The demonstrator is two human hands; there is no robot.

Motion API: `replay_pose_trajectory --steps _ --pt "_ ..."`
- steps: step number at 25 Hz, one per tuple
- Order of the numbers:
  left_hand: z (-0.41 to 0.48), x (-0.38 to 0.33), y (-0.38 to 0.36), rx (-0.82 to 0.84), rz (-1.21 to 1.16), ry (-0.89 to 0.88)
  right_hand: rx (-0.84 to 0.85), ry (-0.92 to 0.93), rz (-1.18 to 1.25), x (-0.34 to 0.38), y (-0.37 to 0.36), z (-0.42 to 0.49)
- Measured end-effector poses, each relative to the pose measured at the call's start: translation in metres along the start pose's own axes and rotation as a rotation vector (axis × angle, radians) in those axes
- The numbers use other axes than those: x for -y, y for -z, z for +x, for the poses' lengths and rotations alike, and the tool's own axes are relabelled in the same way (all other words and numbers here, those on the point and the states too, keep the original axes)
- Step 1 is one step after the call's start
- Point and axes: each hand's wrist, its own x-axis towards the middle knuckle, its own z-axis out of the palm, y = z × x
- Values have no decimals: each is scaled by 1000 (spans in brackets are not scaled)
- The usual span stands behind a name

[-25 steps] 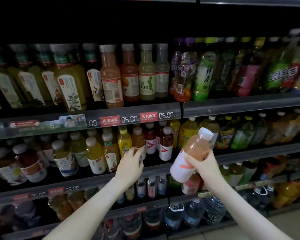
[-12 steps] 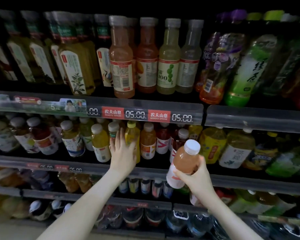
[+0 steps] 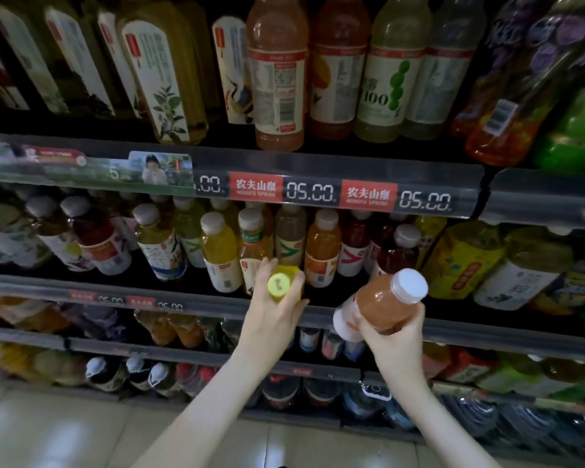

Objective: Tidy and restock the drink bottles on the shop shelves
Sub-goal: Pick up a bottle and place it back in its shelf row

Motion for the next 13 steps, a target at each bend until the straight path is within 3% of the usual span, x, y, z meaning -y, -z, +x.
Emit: replay_pose_trajectory --steps 4,8,13 --pt "-3 9 17 33 16 -63 -3 2 17 -1 -17 -4" --pt "3 22 13 132 -111 139 -32 -11 31 5 -31 -12" --pt "50 13 -14 88 143 101 -39 -27 52 13 -39 -11"
